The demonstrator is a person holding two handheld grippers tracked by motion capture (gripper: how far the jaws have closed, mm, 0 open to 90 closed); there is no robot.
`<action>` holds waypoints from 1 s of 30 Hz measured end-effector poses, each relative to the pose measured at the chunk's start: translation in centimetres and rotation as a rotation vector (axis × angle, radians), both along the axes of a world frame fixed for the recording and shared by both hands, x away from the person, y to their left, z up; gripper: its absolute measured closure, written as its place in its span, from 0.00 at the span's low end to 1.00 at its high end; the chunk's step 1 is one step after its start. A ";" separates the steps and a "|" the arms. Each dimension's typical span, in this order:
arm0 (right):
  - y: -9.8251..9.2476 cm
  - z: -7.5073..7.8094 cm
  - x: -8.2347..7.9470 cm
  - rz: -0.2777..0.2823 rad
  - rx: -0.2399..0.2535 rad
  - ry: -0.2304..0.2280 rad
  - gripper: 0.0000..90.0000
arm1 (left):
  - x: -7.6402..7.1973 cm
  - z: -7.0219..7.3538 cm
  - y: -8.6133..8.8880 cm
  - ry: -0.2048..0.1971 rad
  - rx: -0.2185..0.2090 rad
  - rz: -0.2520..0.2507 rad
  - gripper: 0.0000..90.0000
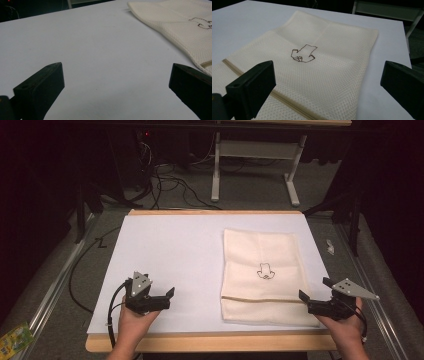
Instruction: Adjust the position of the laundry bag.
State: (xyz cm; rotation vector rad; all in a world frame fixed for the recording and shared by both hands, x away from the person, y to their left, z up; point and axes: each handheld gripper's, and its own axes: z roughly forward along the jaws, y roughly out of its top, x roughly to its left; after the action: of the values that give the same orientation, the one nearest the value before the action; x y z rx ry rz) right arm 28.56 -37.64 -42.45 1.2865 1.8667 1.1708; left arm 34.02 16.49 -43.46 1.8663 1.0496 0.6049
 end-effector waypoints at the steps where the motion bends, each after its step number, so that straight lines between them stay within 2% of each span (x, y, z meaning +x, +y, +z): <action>1: 0.0 0.0 0.0 -0.003 0.003 0.000 0.00 | 0.0 0.0 0.0 0.001 -0.001 0.000 0.01; 6: -0.2 -0.1 -0.1 -0.003 0.000 0.004 0.00 | 0.2 -0.1 -0.2 0.006 0.002 -0.002 0.01; 13: -0.1 -0.1 0.0 -0.007 0.003 0.012 0.00 | 0.3 0.0 -1.0 0.021 -0.018 -0.023 0.03; 16: 0.0 -0.1 0.1 -0.005 0.006 0.016 0.00 | 0.7 -0.1 -2.5 0.025 -0.013 -0.045 0.06; 17: 0.0 -0.1 0.1 -0.005 0.006 0.016 0.00 | 0.7 -0.1 -2.5 0.025 -0.013 -0.045 0.08; 18: 0.0 -0.1 0.1 -0.003 0.009 0.018 0.00 | 1.1 -0.1 -3.4 0.037 -0.021 -0.059 0.09; 19: 0.0 -0.1 0.1 -0.003 0.011 0.018 0.00 | 1.1 -0.1 -3.4 0.037 -0.021 -0.059 0.11; 20: 0.0 -0.1 0.1 -0.002 0.013 0.017 0.01 | 1.6 -0.2 -4.3 0.049 -0.035 -0.076 0.13; 21: 0.0 -0.1 0.1 -0.002 0.013 0.017 0.01 | 1.6 -0.2 -4.3 0.049 -0.035 -0.076 0.15; 23: -0.1 0.0 0.1 0.002 0.015 0.014 0.01 | 2.3 -0.2 -5.9 0.046 -0.027 -0.096 0.19; 25: -0.1 0.1 0.1 -0.001 0.024 0.016 0.01 | 2.6 -0.3 -6.5 0.049 -0.041 -0.110 0.33; 26: -0.2 0.1 0.1 0.000 0.024 0.010 0.02 | 3.3 -0.4 -7.7 0.056 -0.082 -0.125 0.37; 27: -0.2 0.1 0.0 -0.001 0.027 0.008 0.02 | 3.3 -0.4 -7.7 0.056 -0.082 -0.125 0.40; 28: -0.2 0.1 0.1 0.002 0.027 0.006 0.02 | 4.2 -0.7 -9.3 0.069 -0.098 -0.134 0.42; 30: -0.1 0.1 0.2 0.005 0.028 0.008 0.02 | 5.2 -1.1 -11.2 0.079 -0.093 -0.148 0.51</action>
State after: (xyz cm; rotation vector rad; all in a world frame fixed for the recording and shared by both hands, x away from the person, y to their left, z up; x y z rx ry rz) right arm 28.74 -37.79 -42.35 1.3041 1.8669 1.1998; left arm 39.25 5.28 -44.54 1.8794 0.9633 0.3930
